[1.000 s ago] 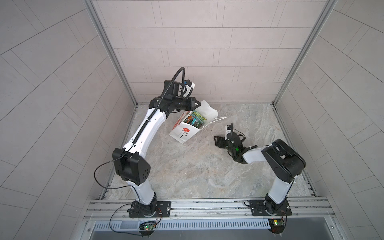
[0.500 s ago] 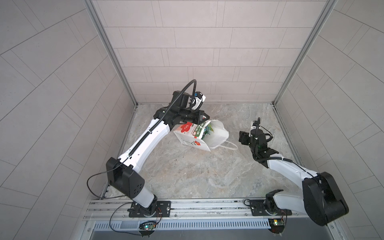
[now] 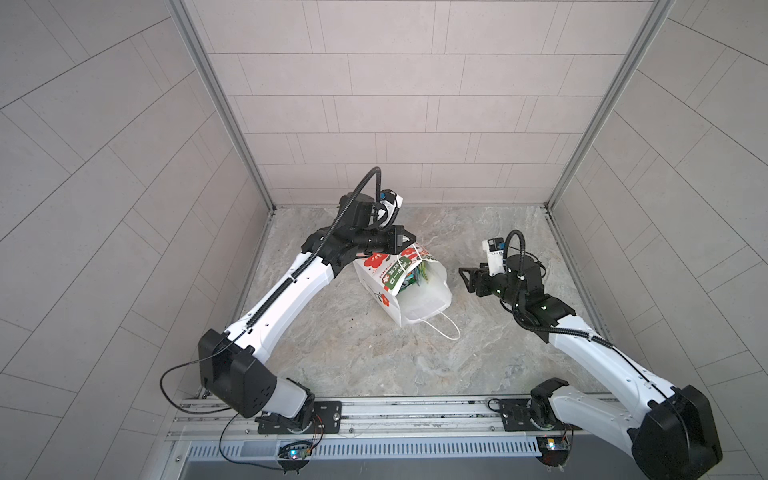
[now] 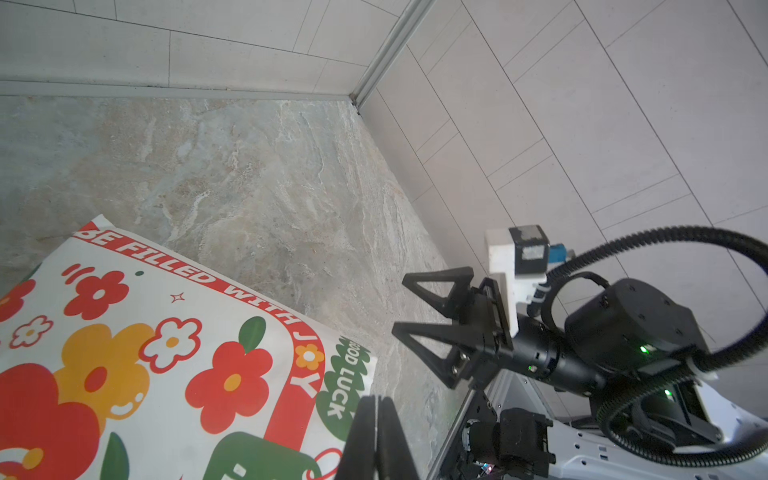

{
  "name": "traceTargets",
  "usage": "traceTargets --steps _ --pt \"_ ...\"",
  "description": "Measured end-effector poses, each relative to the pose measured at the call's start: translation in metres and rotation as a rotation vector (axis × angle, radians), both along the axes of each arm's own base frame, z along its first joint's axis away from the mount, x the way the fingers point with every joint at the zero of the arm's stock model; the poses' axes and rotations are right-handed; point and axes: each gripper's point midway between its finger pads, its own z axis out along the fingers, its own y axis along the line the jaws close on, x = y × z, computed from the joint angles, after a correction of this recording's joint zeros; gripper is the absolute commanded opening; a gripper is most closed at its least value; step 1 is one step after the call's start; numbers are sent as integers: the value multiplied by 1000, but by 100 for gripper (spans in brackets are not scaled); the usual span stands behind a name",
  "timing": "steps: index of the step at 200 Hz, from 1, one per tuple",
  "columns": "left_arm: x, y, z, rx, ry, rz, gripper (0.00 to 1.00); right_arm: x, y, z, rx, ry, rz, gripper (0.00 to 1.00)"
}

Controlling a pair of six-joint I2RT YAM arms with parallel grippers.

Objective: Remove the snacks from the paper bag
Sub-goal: 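Grip the bag's top edge with the left gripper and tip it while the right withdraws, then hold the tilted bag with the left gripper while the right gripper reaches into its mouth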

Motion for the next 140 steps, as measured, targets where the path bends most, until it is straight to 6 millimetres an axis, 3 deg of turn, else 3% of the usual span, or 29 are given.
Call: traceTargets --steps 32,55,140 --pt "9 2 7 -33 0 58 0 -32 54 0 6 6 199 64" --pt "14 3 12 -51 -3 93 0 -44 86 -8 -29 20 301 45" --pt "21 6 19 -87 3 145 0 -42 133 -54 -180 87 386 38"
